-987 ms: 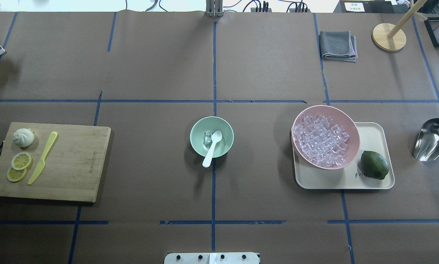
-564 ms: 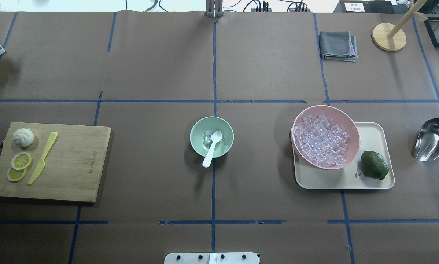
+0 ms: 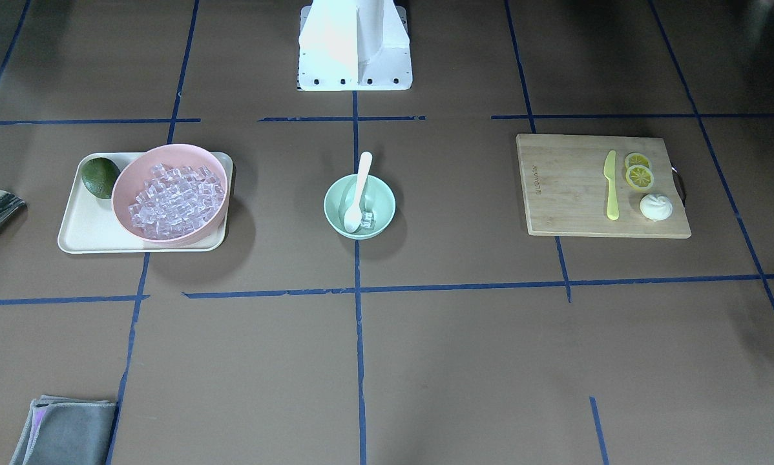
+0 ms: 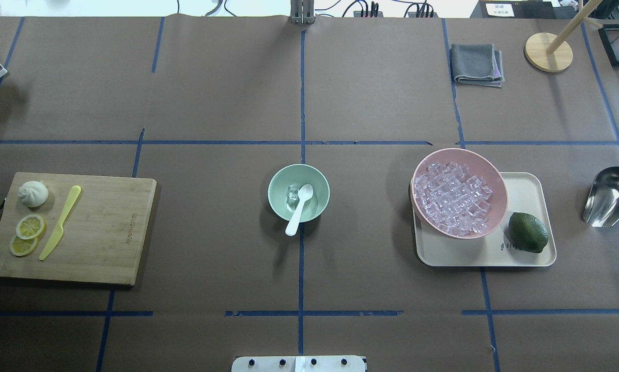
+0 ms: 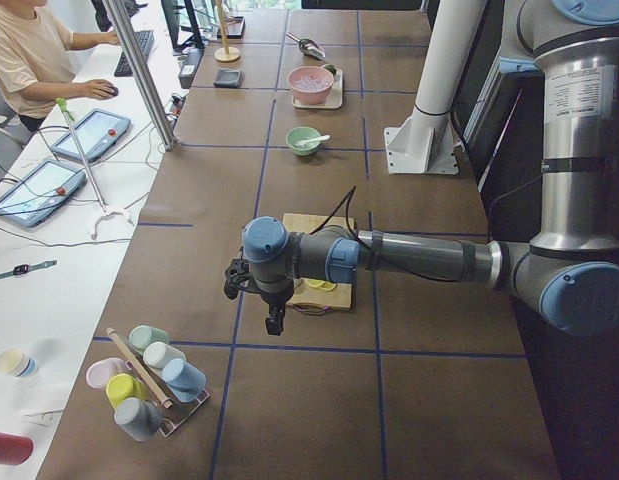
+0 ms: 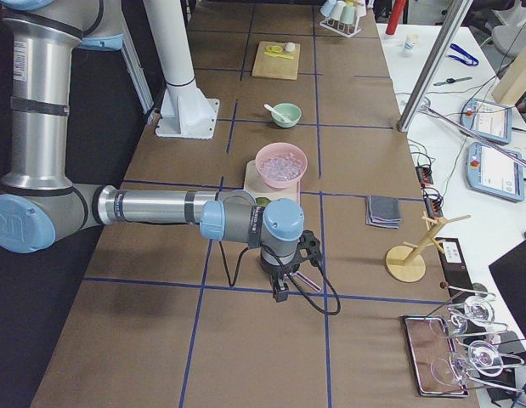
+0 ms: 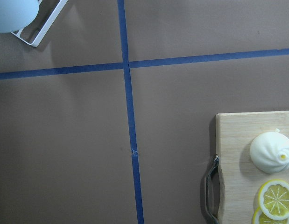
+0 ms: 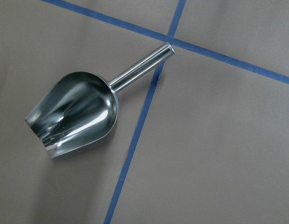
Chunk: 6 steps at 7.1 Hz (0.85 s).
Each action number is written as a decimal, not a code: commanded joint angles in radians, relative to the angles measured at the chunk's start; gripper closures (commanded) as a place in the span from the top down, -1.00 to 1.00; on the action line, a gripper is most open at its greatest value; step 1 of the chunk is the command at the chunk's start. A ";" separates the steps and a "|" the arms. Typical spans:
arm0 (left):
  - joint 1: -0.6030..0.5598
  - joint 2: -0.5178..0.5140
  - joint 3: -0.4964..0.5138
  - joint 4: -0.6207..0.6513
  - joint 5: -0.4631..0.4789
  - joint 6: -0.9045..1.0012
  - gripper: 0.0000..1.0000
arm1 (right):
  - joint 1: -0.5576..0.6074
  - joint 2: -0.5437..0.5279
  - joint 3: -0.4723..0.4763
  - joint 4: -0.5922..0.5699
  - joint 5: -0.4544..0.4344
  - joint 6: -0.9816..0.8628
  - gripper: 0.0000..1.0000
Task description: Put spoon and ice into bowl
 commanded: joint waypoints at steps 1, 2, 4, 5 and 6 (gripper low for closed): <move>0.000 0.014 -0.014 0.000 0.001 0.001 0.99 | -0.001 -0.001 0.000 0.004 -0.001 0.006 0.98; 0.000 0.015 -0.005 -0.006 -0.006 0.007 1.00 | -0.001 -0.001 0.000 0.005 0.001 0.007 0.98; 0.000 0.015 0.010 0.006 -0.005 0.002 0.99 | -0.001 -0.001 -0.002 0.005 -0.001 0.007 0.98; 0.002 0.014 0.006 0.008 -0.005 0.002 1.00 | 0.001 -0.003 -0.002 0.005 0.001 0.006 0.98; -0.003 0.018 -0.011 0.010 -0.002 0.002 1.00 | 0.001 -0.006 -0.002 0.005 0.001 0.006 0.98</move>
